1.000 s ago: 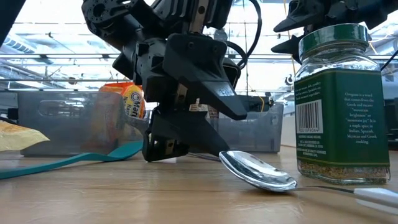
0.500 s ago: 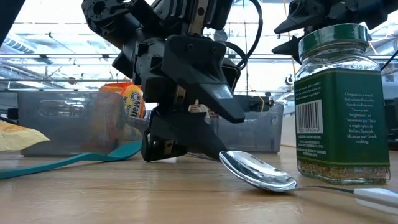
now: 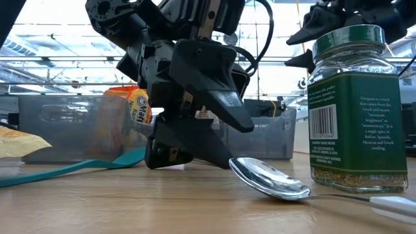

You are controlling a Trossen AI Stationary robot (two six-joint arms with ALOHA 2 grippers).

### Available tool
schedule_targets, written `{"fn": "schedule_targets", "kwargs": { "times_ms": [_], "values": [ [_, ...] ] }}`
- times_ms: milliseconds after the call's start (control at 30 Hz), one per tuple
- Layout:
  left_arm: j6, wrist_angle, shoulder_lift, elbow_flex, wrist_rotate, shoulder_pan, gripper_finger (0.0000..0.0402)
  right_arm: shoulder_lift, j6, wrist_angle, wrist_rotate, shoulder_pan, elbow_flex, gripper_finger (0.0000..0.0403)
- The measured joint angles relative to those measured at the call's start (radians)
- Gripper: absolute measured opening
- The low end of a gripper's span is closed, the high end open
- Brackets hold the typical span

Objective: Pick & Place Food Item
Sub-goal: Put the blue patterned spoon into the white bin

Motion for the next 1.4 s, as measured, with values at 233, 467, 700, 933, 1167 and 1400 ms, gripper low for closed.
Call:
{"fn": "schedule_targets", "kwargs": {
  "times_ms": [233, 467, 700, 933, 1167, 1400],
  "values": [
    [-0.029, -0.013, 0.032, 0.027, 0.016, 0.0, 0.0156, 0.0, -0.005, 0.017, -0.001, 0.0, -0.008, 0.0196],
    [0.001, -0.103, 0.045, 0.078, 0.005, -0.012, 0.0156, 0.0, -0.028, 0.01, -0.001, 0.0, -0.008, 0.0196],
    [0.023, -0.184, 0.046, 0.092, -0.021, -0.016, 0.0139, 0.0, -0.035, 0.01, -0.001, 0.0, -0.008, 0.0196],
    [0.02, -0.168, 0.046, 0.092, -0.041, -0.014, 0.0033, 0.0, -0.031, 0.01, -0.001, 0.0, -0.008, 0.0196],
    [0.011, -0.127, 0.046, 0.09, -0.036, -0.001, 0.0007, 0.0, -0.029, 0.01, -0.001, 0.0, -0.008, 0.0196],
    [0.069, -0.131, 0.035, 0.088, 0.066, 0.027, 0.0003, 0.0, -0.029, 0.01, -0.002, 0.0, -0.008, 0.0196]
  ]
}}
